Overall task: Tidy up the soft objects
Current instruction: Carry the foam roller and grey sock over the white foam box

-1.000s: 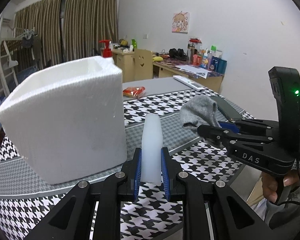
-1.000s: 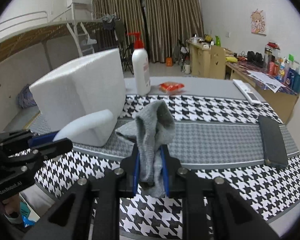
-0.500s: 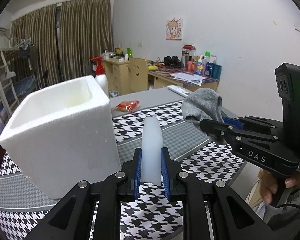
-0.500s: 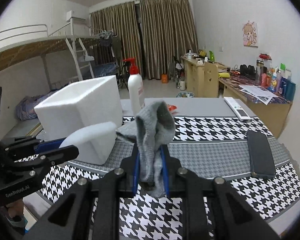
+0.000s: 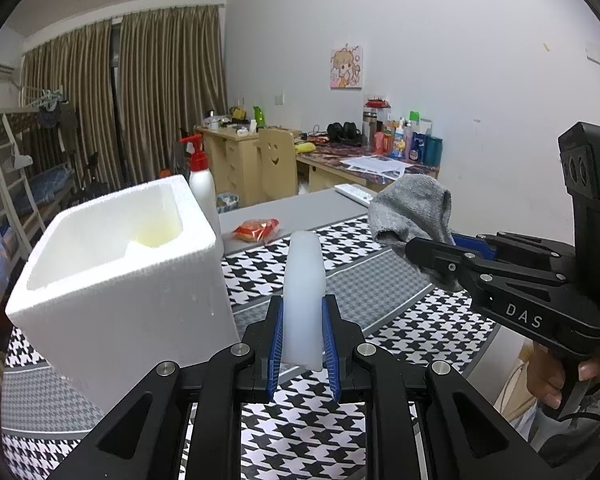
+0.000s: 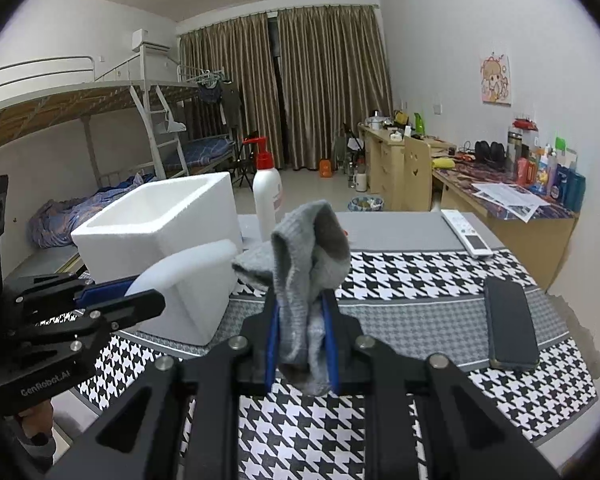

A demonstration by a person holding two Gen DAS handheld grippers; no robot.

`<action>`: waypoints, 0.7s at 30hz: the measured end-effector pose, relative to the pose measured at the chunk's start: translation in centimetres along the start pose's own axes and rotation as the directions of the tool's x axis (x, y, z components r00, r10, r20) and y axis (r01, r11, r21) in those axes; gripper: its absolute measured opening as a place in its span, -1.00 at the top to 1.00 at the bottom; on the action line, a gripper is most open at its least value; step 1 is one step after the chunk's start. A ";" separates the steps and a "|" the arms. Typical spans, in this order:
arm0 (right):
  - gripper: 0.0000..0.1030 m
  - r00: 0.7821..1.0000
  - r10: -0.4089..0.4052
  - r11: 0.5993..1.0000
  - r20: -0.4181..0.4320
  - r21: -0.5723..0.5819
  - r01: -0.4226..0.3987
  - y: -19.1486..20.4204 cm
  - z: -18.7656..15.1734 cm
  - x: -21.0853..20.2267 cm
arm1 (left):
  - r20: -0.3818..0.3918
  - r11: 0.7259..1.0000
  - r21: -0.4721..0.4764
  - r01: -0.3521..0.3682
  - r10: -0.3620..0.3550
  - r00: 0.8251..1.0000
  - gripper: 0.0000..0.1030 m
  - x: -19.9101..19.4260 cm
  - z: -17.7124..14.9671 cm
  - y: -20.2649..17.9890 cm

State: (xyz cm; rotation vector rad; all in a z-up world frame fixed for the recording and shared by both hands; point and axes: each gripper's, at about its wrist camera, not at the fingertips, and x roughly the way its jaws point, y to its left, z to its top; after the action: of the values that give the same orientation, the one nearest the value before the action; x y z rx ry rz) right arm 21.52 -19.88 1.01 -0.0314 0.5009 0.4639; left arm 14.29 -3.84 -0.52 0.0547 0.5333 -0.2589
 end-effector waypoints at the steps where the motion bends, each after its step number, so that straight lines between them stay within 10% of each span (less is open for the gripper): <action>1: 0.54 1.000 -0.001 1.000 0.003 -0.002 0.001 0.0 0.1 0.0 | 0.003 1.000 -0.001 -0.002 0.002 1.000 0.61 0.0 0.2 0.0; 21: 0.54 0.997 -0.015 0.999 0.076 -0.027 0.017 0.2 2.6 -0.9 | 0.079 0.998 -0.009 -0.057 0.057 0.995 0.61 -0.8 4.3 1.6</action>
State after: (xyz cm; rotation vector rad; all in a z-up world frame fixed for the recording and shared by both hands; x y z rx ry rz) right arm 21.89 -19.72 3.72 -0.0446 0.4190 0.4545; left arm 16.15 -2.62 3.59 0.0525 0.4534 -0.2024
